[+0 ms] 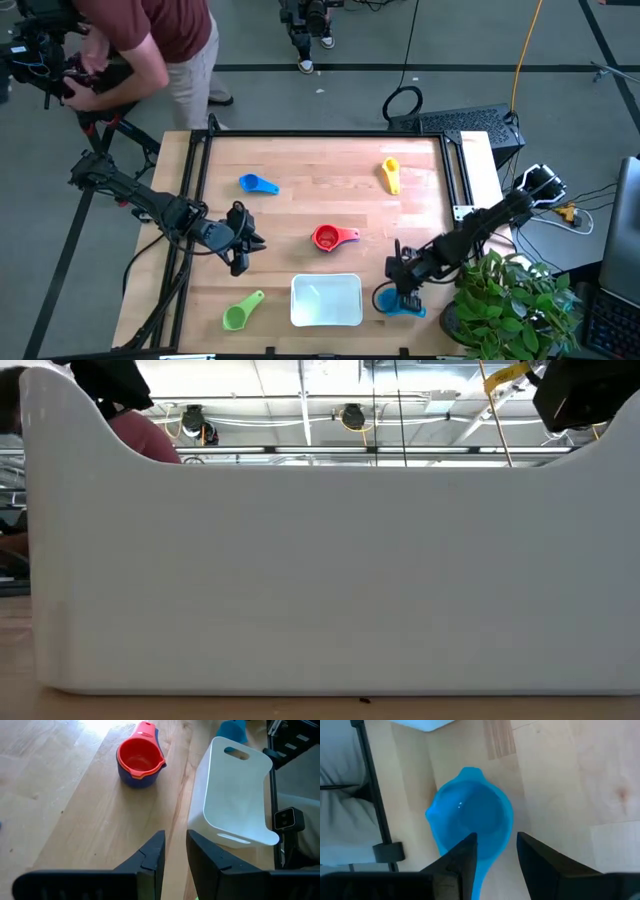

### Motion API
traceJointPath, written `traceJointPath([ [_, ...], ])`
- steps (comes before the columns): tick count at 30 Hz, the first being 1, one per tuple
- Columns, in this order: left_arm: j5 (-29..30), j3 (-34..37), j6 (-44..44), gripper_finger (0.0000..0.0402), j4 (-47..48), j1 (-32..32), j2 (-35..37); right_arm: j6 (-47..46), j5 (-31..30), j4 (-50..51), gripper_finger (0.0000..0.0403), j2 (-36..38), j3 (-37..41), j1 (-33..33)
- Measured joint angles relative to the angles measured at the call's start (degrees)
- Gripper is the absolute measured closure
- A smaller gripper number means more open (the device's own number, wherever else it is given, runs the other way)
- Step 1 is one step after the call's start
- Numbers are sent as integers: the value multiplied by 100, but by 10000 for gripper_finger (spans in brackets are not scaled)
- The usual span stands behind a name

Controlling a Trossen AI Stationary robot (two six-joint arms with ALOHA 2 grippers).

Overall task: Nest measuring cups in basket
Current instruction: Stack the light blue measuring cup on top of the red measuring cup

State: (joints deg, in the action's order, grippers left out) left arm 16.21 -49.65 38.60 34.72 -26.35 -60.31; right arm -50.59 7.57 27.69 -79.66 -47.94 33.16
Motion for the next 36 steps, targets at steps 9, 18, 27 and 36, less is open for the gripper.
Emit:
traceJointPath([
  [9, 36, 0, -67, 321, -2, 0, 0, -126, -80, -110, 271, -424, 0, 108],
  [18, 37, 0, -89, 321, 4, 0, 0, -77, 101, -219, 310, -756, 4, 108],
  [27, 35, 0, -96, 321, 17, 0, 0, 84, 98, -138, 399, -691, 4, 83],
  [36, 35, 0, -91, 321, 17, 0, 0, 880, -378, 287, 402, -8, -11, -536],
])
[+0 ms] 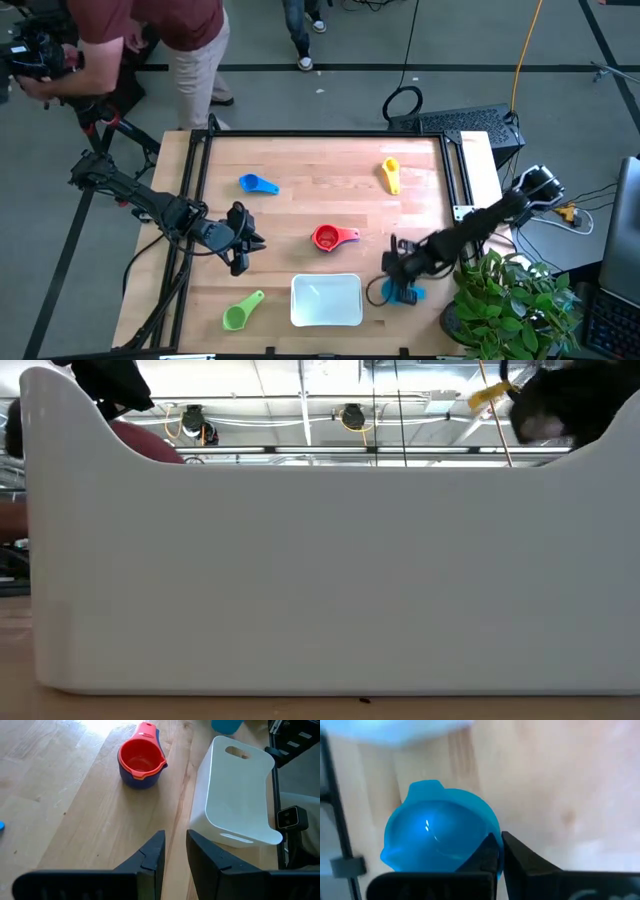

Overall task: Nest measuring cups in basket
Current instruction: Stack the light blue measuring cup on top of the red measuring cup

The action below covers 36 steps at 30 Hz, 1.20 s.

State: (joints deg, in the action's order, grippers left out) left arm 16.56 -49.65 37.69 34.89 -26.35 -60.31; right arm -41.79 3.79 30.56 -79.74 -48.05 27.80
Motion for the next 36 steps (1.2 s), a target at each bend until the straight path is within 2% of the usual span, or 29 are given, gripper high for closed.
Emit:
traceJointPath([
  [6, 0, 0, 7, 321, -4, 0, 0, 1413, -698, 123, 402, 701, -261, -1154],
  [10, 0, 0, 29, 321, -3, 0, 0, 2422, -670, -62, 402, 681, -506, -1983],
  [16, 0, 0, 55, 321, -8, 1, 2, 3466, -283, -26, 402, 61, -1254, -2785],
  [22, 0, 0, 78, 321, 6, 0, 1, 4072, -44, 229, 403, -837, -2180, -2974],
  [28, -2, 0, 85, 321, 6, 0, 0, 4281, 83, 548, 403, -1614, -2997, -2973],
  [36, -6, 0, 97, 321, 13, 0, 0, 4403, 103, 871, 403, -2313, -3406, -2971],
])
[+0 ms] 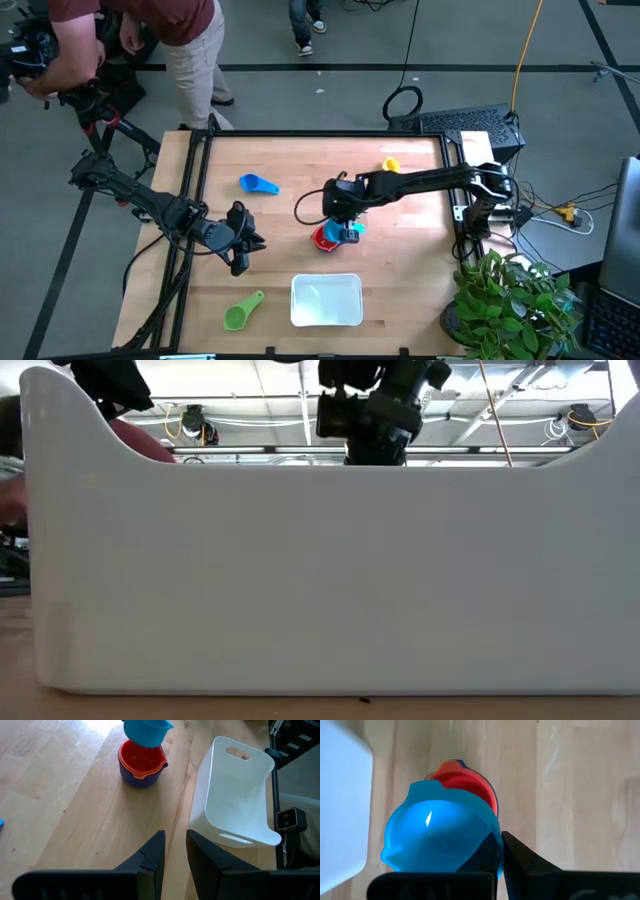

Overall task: Nest measuring cups in basket
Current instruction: Stack the light blue measuring cup on top of the red measuring cup

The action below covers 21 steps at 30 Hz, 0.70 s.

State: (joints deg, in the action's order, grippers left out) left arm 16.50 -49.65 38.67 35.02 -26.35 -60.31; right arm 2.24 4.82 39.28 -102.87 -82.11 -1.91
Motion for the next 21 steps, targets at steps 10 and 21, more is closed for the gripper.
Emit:
traceJointPath([
  [10, -5, 0, -28, 321, 40, 0, 0, -145, 149, -371, 403, -142, -6, 77],
  [21, -13, 0, -3, 321, 42, 0, 0, -107, 127, -521, 397, -212, -6, 90],
])
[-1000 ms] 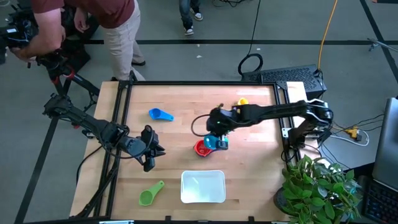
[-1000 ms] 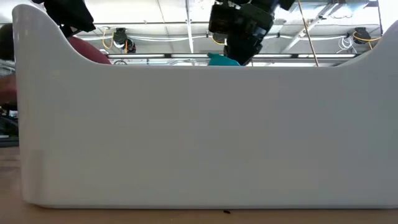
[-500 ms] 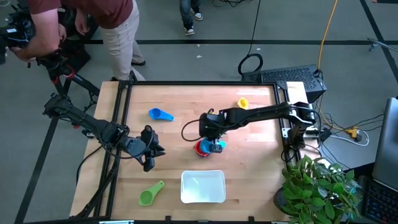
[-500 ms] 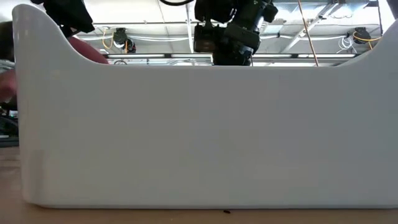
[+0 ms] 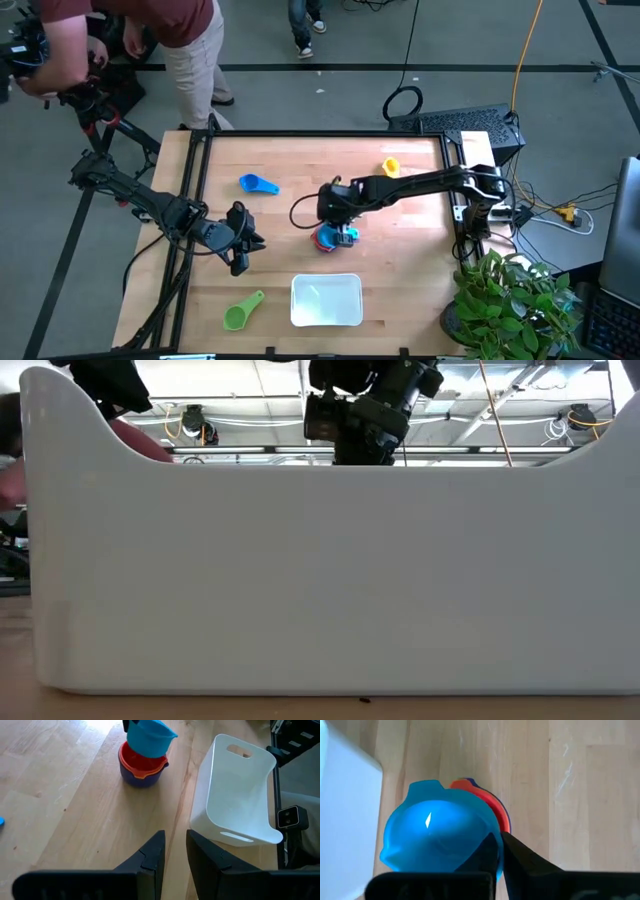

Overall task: Nest measuring cups in basket
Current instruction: Stack the light blue measuring cup on top of the red measuring cup, then stack the green measuring cup on top of the light blue measuring cup

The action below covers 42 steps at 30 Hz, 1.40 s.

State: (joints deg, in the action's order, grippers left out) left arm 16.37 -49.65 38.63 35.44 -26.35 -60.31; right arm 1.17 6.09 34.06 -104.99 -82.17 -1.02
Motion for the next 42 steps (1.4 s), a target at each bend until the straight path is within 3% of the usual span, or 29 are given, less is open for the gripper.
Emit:
traceJointPath([
  [10, -1, 0, 7, 321, 4, 0, 0, -32, 0, -42, 328, -2, -2, 0],
  [20, -212, 0, 187, 321, 38, 0, 0, -15, -11, -29, 319, 36, 2, -7],
  [24, -998, 0, 1005, 321, 221, -1, 0, -18, -80, 153, 319, 380, 4, -5],
  [29, -1591, -3, 2230, 321, 656, -361, -190, -67, -633, 99, 319, 1051, 279, 145],
  [37, -1656, -2, 3956, 321, 655, -1513, -1024, -466, -929, -601, 318, 2298, 1306, 238],
  [42, -1657, -2, 4598, 321, 274, -1999, -1623, -735, -915, -1292, 318, 2902, 2054, 225],
])
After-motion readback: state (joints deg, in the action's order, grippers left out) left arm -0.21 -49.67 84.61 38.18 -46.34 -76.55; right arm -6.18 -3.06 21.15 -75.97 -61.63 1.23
